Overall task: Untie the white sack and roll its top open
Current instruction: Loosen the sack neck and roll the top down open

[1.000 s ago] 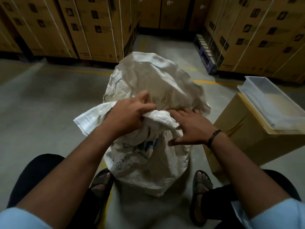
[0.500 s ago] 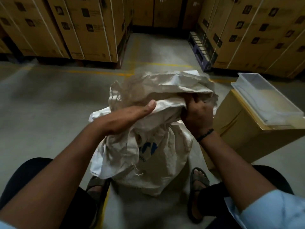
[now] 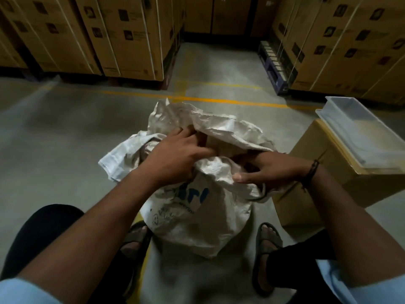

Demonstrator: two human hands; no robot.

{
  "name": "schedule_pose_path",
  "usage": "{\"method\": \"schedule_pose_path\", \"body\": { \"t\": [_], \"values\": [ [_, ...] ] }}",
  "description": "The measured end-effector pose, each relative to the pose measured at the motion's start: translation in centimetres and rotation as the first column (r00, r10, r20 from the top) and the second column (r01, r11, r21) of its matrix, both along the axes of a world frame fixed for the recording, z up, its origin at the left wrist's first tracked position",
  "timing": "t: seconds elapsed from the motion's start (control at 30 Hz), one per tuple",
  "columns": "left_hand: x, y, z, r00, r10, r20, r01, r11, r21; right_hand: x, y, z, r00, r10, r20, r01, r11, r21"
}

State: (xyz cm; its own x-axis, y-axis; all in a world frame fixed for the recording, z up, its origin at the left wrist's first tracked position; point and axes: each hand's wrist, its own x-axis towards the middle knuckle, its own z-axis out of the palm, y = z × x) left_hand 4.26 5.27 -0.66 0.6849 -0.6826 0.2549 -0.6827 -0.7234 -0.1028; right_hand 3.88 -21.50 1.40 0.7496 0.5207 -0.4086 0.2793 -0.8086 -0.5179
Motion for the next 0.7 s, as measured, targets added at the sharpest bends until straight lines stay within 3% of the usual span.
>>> {"method": "schedule_pose_path", "body": {
  "t": [0.03,0.07,0.13,0.17,0.2,0.23,0.3,0.33,0.37,0.4,0.47,0.53,0.57,0.63,0.7],
  "values": [
    [0.1,0.1,0.1,0.999,-0.021,0.046,0.021,1.000,-0.010,0.1,-0.1,0.0,0.995,-0.073,-0.061,0.083,0.980,0.181],
    [0.4,0.3,0.2,0.996,-0.036,0.083,0.039,0.999,-0.026,0.1,-0.2,0.2,0.966,-0.185,-0.181,0.245,0.879,0.409],
    [0.9,0.8,0.3,0.987,-0.057,0.153,0.070,0.994,-0.081,1.8,-1.6,-0.5,0.831,-0.295,-0.472,0.556,0.406,0.725],
    [1.0,1.0,0.4,0.981,-0.056,0.184,0.075,0.992,-0.101,2.8,-2.5,-1.3,0.766,-0.269,-0.584,0.634,0.165,0.755],
    [1.0,1.1,0.3,0.975,-0.053,0.216,0.078,0.991,-0.111,3.6,-3.4,-2.4,0.680,-0.183,-0.710,0.713,-0.062,0.699],
    [1.0,1.3,0.1,0.968,-0.056,0.246,0.087,0.990,-0.114,4.3,-4.3,-4.1,0.541,-0.094,-0.836,0.801,-0.248,0.546],
    [1.0,1.8,-0.4,0.956,-0.068,0.286,0.109,0.985,-0.130,4.9,-5.9,-7.4,0.217,0.026,-0.976,0.879,-0.440,0.184],
    [1.1,2.0,-0.7,0.951,-0.070,0.300,0.120,0.982,-0.149,4.9,-6.2,-8.8,0.113,0.011,-0.994,0.892,-0.441,0.097],
    [1.1,2.3,-0.9,0.947,-0.069,0.314,0.129,0.977,-0.172,4.8,-6.1,-9.8,0.052,-0.078,-0.996,0.922,-0.380,0.078],
    [1.2,2.5,-1.1,0.942,-0.065,0.330,0.136,0.971,-0.195,4.6,-5.2,-10.0,0.047,-0.235,-0.971,0.961,-0.254,0.108],
    [1.4,2.9,-1.5,0.936,-0.040,0.350,0.127,0.965,-0.230,4.5,-2.8,-8.8,0.204,-0.602,-0.772,0.975,0.057,0.213],
    [1.6,3.2,-1.9,0.940,0.005,0.341,0.089,0.962,-0.259,4.6,-0.2,-7.3,0.458,-0.820,-0.343,0.868,0.330,0.370],
    [1.8,3.3,-2.2,0.944,0.025,0.328,0.070,0.959,-0.275,4.4,0.8,-6.6,0.542,-0.839,-0.053,0.782,0.480,0.398],
    [2.3,3.4,-2.6,0.948,0.056,0.315,0.043,0.954,-0.298,3.1,2.1,-5.2,0.573,-0.712,0.406,0.598,0.702,0.386],
    [2.8,3.4,-2.8,0.944,0.074,0.320,0.032,0.949,-0.313,1.3,3.0,-3.6,0.628,-0.554,0.547,0.329,0.826,0.458]
  ]
}}
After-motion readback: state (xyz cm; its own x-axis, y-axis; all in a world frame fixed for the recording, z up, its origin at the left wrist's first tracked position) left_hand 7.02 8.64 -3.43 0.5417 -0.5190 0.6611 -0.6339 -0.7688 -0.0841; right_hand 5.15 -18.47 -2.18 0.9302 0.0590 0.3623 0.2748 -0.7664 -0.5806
